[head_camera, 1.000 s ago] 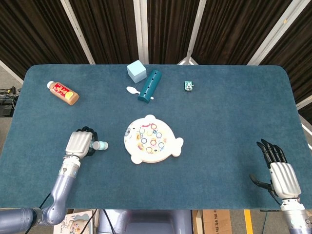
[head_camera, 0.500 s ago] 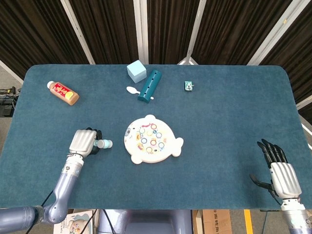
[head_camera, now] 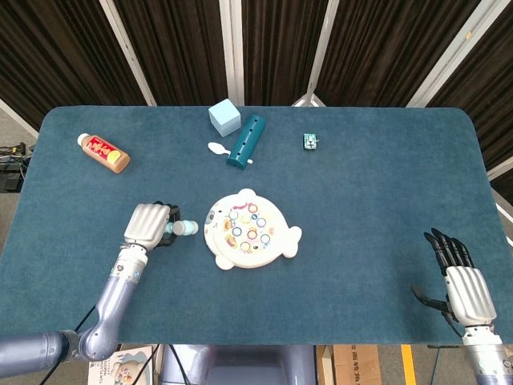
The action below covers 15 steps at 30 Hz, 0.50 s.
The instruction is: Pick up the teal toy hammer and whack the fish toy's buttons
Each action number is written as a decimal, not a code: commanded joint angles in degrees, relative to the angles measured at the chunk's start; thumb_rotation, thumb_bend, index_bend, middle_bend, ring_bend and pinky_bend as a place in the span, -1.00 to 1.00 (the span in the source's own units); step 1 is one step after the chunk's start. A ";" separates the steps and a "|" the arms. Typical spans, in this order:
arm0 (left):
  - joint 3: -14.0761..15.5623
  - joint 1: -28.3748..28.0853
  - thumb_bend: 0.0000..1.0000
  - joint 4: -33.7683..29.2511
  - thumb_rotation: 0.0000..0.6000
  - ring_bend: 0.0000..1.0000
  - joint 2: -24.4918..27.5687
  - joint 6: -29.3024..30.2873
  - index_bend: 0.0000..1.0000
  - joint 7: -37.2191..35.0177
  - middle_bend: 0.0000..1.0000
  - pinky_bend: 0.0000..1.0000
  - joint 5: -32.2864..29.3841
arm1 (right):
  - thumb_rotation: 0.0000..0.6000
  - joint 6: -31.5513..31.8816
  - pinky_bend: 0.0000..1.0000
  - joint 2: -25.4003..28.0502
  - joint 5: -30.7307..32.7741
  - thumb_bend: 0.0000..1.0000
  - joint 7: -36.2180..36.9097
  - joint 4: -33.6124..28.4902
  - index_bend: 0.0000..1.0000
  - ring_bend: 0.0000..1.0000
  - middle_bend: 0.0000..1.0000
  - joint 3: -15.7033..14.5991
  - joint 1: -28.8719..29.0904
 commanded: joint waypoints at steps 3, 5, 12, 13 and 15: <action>-2.64 -2.57 0.21 -1.96 1.00 -0.22 1.18 -0.45 0.32 1.98 0.03 -0.02 -3.04 | 1.00 -0.22 -1.00 -0.01 0.17 -0.52 -0.03 -0.08 -1.00 -1.00 -1.00 0.04 0.08; -3.66 -3.95 0.21 -2.45 1.00 -0.22 1.33 -0.81 0.32 3.29 0.03 -0.02 -5.25 | 1.00 -0.26 -1.00 -0.02 0.22 -0.52 -0.05 -0.11 -1.00 -1.00 -1.00 0.07 0.11; -8.11 -9.73 0.21 -4.17 1.00 -0.22 1.06 -1.72 0.32 7.50 0.04 -0.02 -17.13 | 1.00 -0.44 -1.00 -0.03 0.43 -0.52 0.13 -0.18 -1.00 -1.00 -1.00 0.14 0.16; -8.45 -10.44 0.22 -4.30 1.00 -0.22 1.00 -1.70 0.32 8.04 0.04 -0.02 -18.29 | 1.00 -0.48 -1.00 -0.03 0.47 -0.52 0.16 -0.18 -1.00 -1.00 -1.00 0.14 0.17; -9.09 -12.15 0.22 -4.55 1.00 -0.22 0.84 -1.54 0.32 9.36 0.04 -0.02 -21.02 | 1.00 -0.59 -1.00 -0.01 0.61 -0.52 0.32 -0.17 -1.00 -1.00 -1.00 0.17 0.19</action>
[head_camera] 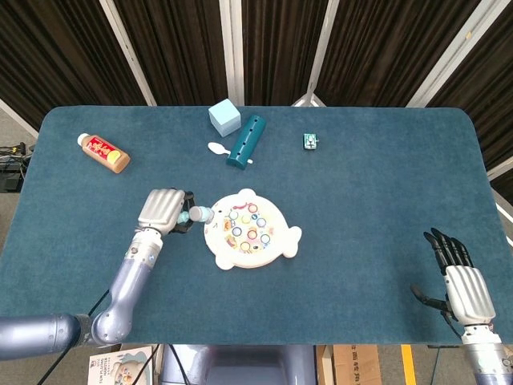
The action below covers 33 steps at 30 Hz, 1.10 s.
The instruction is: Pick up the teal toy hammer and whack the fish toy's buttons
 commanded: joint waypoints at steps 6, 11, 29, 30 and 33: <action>-3.05 -7.54 0.22 -1.29 1.00 -0.22 -0.50 0.77 0.32 5.98 0.04 -0.01 -10.76 | 1.00 -0.22 -1.00 0.09 0.26 -0.52 0.33 -0.03 -1.00 -1.00 -1.00 0.05 0.03; -3.63 -10.49 0.22 -1.07 1.00 -0.22 -0.73 1.76 0.32 7.69 0.04 -0.01 -15.07 | 1.00 -0.46 -1.00 0.23 0.48 -0.52 0.66 -0.21 -1.00 -1.00 -1.00 0.08 0.07; -5.59 -18.42 0.22 4.25 1.00 -0.21 -1.61 3.45 0.32 11.24 0.05 0.00 -26.68 | 1.00 -0.94 -1.00 0.34 1.00 -0.52 1.32 -0.48 -1.00 -1.00 -1.00 0.23 0.18; -5.57 -18.62 0.22 4.60 1.00 -0.20 -1.71 3.44 0.32 11.27 0.05 0.00 -27.04 | 1.00 -0.95 -1.00 0.35 1.01 -0.52 1.36 -0.49 -1.00 -1.00 -1.00 0.24 0.18; -5.31 -19.15 0.23 5.66 1.00 -0.18 -2.02 3.31 0.32 11.08 0.06 0.01 -27.78 | 1.00 -1.06 -1.00 0.41 1.11 -0.52 1.59 -0.49 -1.00 -1.00 -1.00 0.24 0.19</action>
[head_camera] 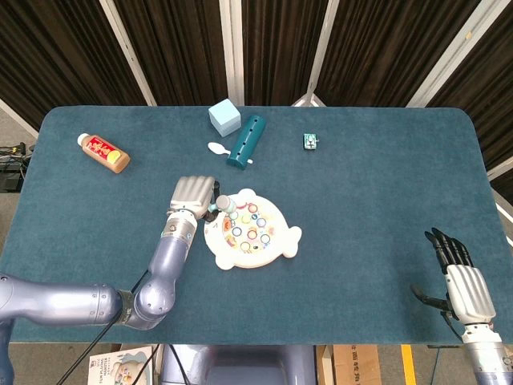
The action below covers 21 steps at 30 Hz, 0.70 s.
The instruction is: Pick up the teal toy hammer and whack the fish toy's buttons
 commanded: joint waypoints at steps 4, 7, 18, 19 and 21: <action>0.65 -0.57 0.23 1.46 1.00 -0.18 -0.57 -0.30 0.32 -0.64 0.07 0.02 -0.39 | 1.00 -0.09 -1.00 0.10 0.03 -0.52 0.26 -0.02 -1.00 -1.00 -1.00 0.00 0.01; 0.99 -0.72 0.23 1.90 1.00 -0.18 -0.72 -0.43 0.32 -1.02 0.07 0.02 -0.36 | 1.00 -0.10 -1.00 0.12 -0.03 -0.52 0.27 -0.06 -1.00 -1.00 -1.00 -0.02 0.01; 1.51 -1.41 0.23 2.71 1.00 -0.18 -1.09 -1.32 0.32 -2.19 0.07 0.02 -0.80 | 1.00 -0.16 -1.00 0.15 0.05 -0.52 0.25 -0.21 -1.00 -1.00 -1.00 0.00 0.01; 1.58 -1.55 0.23 2.74 1.00 -0.18 -1.14 -1.37 0.32 -2.09 0.07 0.02 -0.97 | 1.00 -0.14 -1.00 0.16 0.07 -0.52 0.25 -0.21 -1.00 -1.00 -1.00 0.02 0.01; 1.77 -1.87 0.23 2.93 1.00 -0.18 -1.35 -1.39 0.32 -1.95 0.07 0.02 -1.21 | 1.00 -0.12 -1.00 0.14 0.12 -0.52 0.30 -0.15 -1.00 -1.00 -1.00 0.03 -0.02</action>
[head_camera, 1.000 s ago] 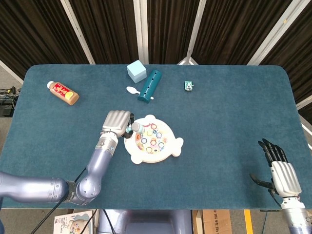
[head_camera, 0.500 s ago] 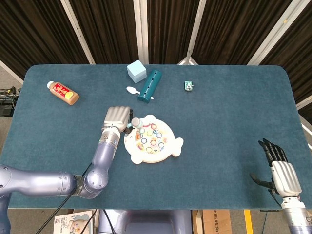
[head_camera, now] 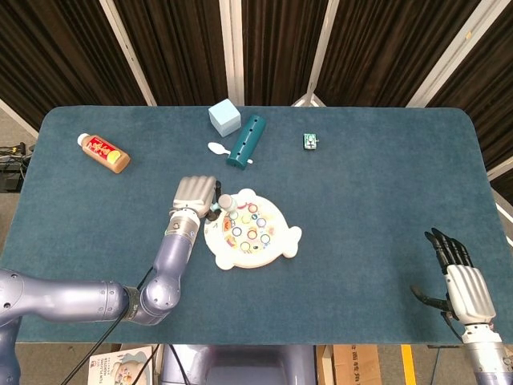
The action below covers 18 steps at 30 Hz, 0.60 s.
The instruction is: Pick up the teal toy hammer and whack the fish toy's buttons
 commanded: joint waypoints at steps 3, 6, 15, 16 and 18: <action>0.51 -0.66 0.23 0.73 1.00 -0.18 -0.65 0.02 0.32 0.34 0.07 0.02 -0.58 | 1.00 -0.05 -1.00 0.04 0.03 -0.52 0.17 0.01 -1.00 -1.00 -1.00 -0.01 -0.01; 0.96 -1.03 0.23 1.38 1.00 -0.18 -1.28 -0.10 0.32 0.50 0.07 0.02 -0.82 | 1.00 -0.05 -1.00 0.08 -0.01 -0.52 0.21 -0.04 -1.00 -1.00 -1.00 0.00 0.01; 2.44 -1.73 0.23 3.87 1.00 -0.18 -3.64 -1.26 0.32 0.48 0.07 0.02 -1.13 | 1.00 -0.16 -1.00 0.13 0.18 -0.52 0.44 -0.04 -1.00 -1.00 -1.00 0.06 0.01; 2.66 -1.77 0.23 4.20 1.00 -0.18 -3.89 -1.27 0.32 0.54 0.07 0.02 -1.24 | 1.00 -0.16 -1.00 0.13 0.22 -0.52 0.48 -0.01 -1.00 -1.00 -1.00 0.07 0.00; 3.14 -1.80 0.23 4.73 1.00 -0.18 -4.24 -1.30 0.32 0.77 0.07 0.03 -1.42 | 1.00 -0.15 -1.00 0.16 0.28 -0.52 0.62 0.03 -1.00 -1.00 -1.00 0.09 -0.03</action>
